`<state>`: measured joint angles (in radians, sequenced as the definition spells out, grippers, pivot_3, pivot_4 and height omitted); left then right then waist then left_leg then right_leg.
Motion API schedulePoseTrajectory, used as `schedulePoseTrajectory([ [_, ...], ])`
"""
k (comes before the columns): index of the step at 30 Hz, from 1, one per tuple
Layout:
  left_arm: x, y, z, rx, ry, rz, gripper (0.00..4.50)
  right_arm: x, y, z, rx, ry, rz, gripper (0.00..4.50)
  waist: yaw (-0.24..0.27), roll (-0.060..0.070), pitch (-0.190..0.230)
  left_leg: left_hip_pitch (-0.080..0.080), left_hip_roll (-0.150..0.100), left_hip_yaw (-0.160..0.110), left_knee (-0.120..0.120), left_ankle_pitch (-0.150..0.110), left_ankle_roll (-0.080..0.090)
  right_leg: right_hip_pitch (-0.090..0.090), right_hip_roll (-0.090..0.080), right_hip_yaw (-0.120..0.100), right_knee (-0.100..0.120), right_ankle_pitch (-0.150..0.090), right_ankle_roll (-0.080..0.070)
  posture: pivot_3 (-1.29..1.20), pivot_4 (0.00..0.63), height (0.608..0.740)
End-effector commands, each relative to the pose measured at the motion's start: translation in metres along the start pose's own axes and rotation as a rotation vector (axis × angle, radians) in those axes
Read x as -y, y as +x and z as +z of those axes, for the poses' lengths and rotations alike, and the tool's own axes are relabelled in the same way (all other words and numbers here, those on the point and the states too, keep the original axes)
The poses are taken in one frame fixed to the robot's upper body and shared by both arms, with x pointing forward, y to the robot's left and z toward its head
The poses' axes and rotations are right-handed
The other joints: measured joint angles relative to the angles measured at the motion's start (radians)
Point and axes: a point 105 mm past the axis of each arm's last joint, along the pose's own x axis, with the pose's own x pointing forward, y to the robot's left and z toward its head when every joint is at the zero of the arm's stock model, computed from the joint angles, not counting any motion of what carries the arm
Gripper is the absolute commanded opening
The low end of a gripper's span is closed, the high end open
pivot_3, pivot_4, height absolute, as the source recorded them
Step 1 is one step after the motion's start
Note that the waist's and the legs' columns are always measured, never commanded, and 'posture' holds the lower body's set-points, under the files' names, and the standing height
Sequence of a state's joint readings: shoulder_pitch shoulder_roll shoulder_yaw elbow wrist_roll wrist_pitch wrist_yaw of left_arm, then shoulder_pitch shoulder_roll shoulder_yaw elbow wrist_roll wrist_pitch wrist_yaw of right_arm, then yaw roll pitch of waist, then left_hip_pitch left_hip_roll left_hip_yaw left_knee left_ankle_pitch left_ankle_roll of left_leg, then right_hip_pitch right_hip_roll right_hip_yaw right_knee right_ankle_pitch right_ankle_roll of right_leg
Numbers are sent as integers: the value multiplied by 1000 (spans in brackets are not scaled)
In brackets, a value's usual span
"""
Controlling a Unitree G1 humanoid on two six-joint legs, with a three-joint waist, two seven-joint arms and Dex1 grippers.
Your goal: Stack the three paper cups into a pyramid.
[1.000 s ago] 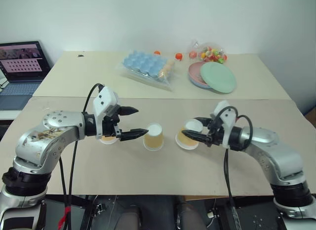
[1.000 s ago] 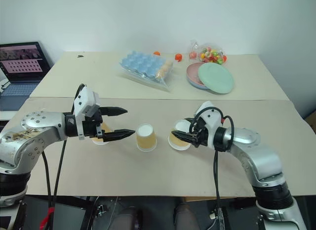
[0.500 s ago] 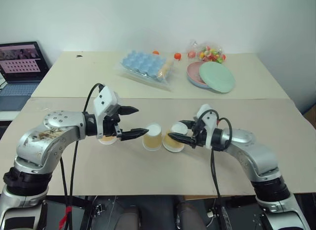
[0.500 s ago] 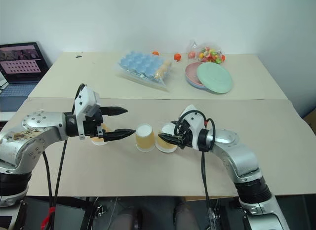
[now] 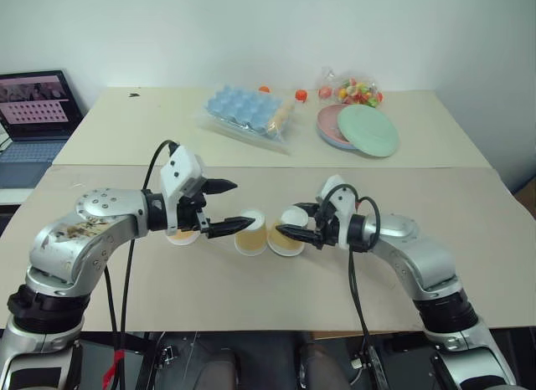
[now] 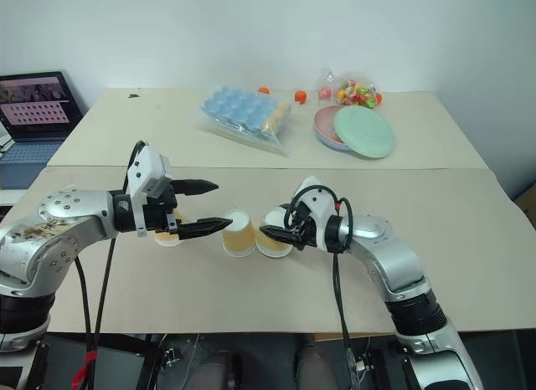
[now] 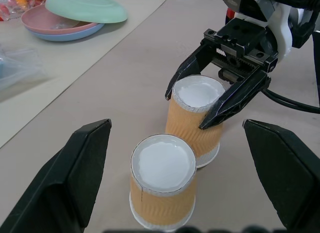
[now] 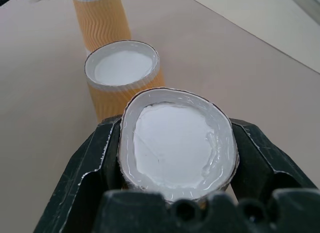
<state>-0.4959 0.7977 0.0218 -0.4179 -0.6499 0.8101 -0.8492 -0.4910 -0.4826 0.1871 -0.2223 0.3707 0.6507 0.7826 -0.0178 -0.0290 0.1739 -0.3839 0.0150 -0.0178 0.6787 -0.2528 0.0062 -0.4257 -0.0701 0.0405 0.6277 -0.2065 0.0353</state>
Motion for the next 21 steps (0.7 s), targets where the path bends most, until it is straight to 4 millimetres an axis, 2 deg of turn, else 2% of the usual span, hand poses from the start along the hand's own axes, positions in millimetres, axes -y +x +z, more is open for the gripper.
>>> schedulePoseTrajectory([
  [1,1,-4,11,31,39,10,4500,0,1,12,39,-48,7,2615,0,0,0,0,0,0,0,0,0,0,0,0,0,0,0,0,150,736],
  [2,1,-4,11,31,40,10,4500,0,1,12,39,-49,8,2615,0,0,0,0,0,0,0,0,0,0,0,0,0,0,0,0,150,736],
  [4,2,-4,11,31,41,9,4500,-1,1,12,41,-47,12,3588,0,0,0,0,0,0,0,0,0,0,0,0,0,0,0,0,150,736],
  [7,1,-4,12,31,42,10,4500,-1,2,12,43,-49,15,4451,0,0,0,0,0,0,0,0,0,0,0,0,0,0,0,0,150,736],
  [14,0,-3,12,33,43,6,4500,-1,0,18,56,-57,17,4451,0,0,0,0,0,0,0,0,0,0,0,0,0,0,0,0,150,736],
  [19,0,-1,11,33,43,-1,4500,-19,-22,39,103,37,136,4451,1,0,0,-1,0,0,0,0,0,-1,0,0,0,0,0,0,150,736],
  [21,0,1,11,35,43,-7,4500,-26,-35,55,172,135,189,4451,2,0,0,0,0,-1,0,0,0,0,0,0,0,0,0,0,150,736],
])
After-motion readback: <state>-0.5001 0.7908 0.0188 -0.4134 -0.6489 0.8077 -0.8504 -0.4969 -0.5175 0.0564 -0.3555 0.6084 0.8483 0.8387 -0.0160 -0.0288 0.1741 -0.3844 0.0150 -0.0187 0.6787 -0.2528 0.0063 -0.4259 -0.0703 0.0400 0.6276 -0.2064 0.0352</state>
